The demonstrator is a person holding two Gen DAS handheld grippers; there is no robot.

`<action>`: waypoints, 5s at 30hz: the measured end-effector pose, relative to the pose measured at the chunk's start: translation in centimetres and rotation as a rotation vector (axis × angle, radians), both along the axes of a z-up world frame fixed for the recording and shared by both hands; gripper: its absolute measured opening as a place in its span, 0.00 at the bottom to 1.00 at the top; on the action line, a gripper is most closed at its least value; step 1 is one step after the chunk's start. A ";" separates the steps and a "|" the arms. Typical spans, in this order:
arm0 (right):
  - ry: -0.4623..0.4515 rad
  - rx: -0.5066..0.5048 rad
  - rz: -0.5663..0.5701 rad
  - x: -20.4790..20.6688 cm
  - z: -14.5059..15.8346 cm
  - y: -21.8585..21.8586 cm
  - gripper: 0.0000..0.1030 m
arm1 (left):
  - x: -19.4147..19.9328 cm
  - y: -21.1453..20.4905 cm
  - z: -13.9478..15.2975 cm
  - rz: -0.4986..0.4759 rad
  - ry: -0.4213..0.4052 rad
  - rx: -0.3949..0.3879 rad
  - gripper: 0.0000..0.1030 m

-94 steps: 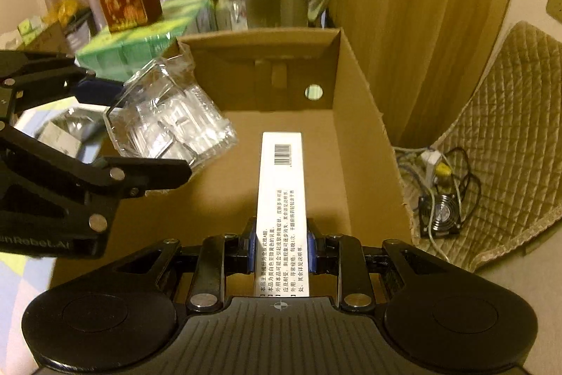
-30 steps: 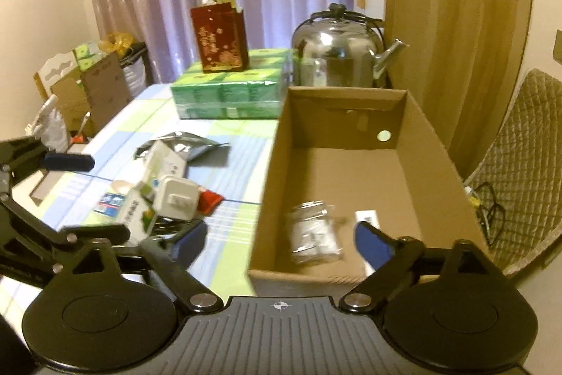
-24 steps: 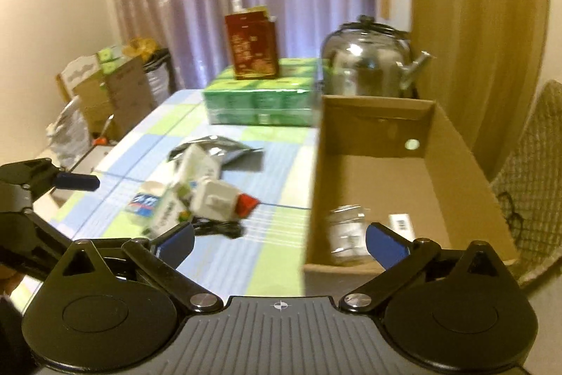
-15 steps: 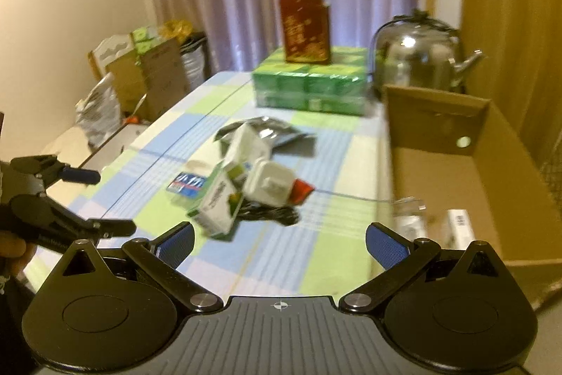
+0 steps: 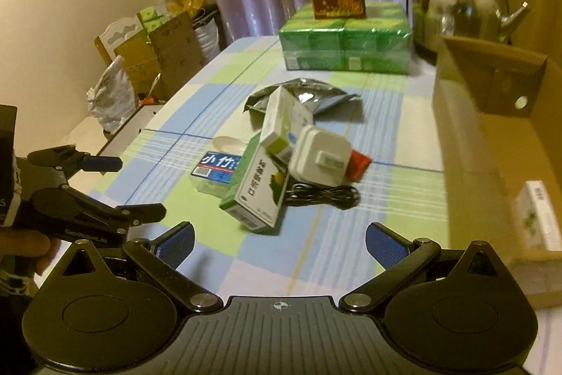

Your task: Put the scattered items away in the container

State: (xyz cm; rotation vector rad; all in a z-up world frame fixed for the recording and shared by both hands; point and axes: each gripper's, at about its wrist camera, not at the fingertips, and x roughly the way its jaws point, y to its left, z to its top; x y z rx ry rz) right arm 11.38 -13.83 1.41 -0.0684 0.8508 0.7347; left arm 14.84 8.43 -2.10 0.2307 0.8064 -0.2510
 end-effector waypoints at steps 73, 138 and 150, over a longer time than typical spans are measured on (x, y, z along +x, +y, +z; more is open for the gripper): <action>-0.155 -0.400 0.173 -3.0 -7.7 3.2 0.58 | 3.9 -0.9 -4.7 -0.200 0.193 -0.064 0.84; -0.039 -0.227 -0.045 -4.6 -7.3 -4.9 0.52 | -4.8 -7.9 -1.7 -0.059 0.054 -0.068 0.81; -0.076 -0.199 -0.076 -5.2 -5.7 -5.7 0.51 | -5.8 -8.3 -1.0 -0.062 0.047 -0.073 0.81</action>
